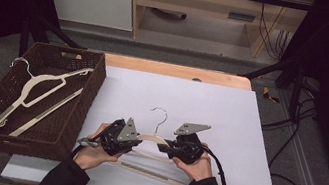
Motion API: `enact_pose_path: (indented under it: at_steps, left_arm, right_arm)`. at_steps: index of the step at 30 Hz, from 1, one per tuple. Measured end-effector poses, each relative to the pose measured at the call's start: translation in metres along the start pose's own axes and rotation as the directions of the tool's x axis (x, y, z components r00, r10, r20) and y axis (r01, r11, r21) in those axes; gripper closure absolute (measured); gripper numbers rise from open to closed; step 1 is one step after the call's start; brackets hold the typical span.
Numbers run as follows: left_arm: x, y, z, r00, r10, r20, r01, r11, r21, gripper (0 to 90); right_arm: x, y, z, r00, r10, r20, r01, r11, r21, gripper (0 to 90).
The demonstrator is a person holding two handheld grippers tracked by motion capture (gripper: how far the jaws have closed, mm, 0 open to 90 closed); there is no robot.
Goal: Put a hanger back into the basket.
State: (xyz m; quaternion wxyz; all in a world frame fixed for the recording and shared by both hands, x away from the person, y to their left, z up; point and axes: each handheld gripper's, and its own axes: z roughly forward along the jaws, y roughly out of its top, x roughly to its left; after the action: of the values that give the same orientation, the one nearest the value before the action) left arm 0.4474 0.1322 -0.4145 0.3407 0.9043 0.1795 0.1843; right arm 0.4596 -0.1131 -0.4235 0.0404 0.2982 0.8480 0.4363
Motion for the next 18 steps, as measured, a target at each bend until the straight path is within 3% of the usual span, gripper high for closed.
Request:
enact_pose_path:
  at_steps: [3,7,9,13,15,18]
  left_arm:
    - [0.001,0.000,-0.011,0.9984,-0.022,0.052,0.023,0.9997,-0.013,74.1]
    - [0.000,0.004,-0.026,0.9984,-0.025,0.051,0.028,0.9980,-0.056,62.1]
    - [0.001,0.007,-0.031,0.9974,-0.017,0.070,0.021,0.9979,-0.062,60.4]
    - [0.001,0.015,-0.040,0.9975,0.029,0.064,-0.025,0.9974,-0.068,56.4]
    - [0.002,0.018,-0.043,0.9958,0.038,0.083,-0.032,0.9966,-0.076,57.2]
    - [0.001,0.019,-0.047,0.9949,0.044,0.090,-0.038,0.9967,-0.072,67.8]
  right_arm:
    - [0.005,-0.001,-0.007,0.9963,-0.046,-0.073,0.046,0.999,-0.010,80.8]
    - [0.016,0.002,-0.017,0.9820,-0.093,-0.165,0.085,0.995,-0.051,86.6]
    - [0.025,0.006,-0.021,0.9806,-0.142,-0.135,0.135,0.989,-0.062,86.7]
    - [0.035,0.016,-0.028,0.9678,-0.180,-0.176,0.164,0.981,-0.100,86.8]
    - [0.041,0.021,-0.030,0.9628,-0.205,-0.176,0.191,0.977,-0.094,86.7]
    - [0.045,0.027,-0.030,0.9620,-0.228,-0.151,0.219,0.973,-0.071,86.7]
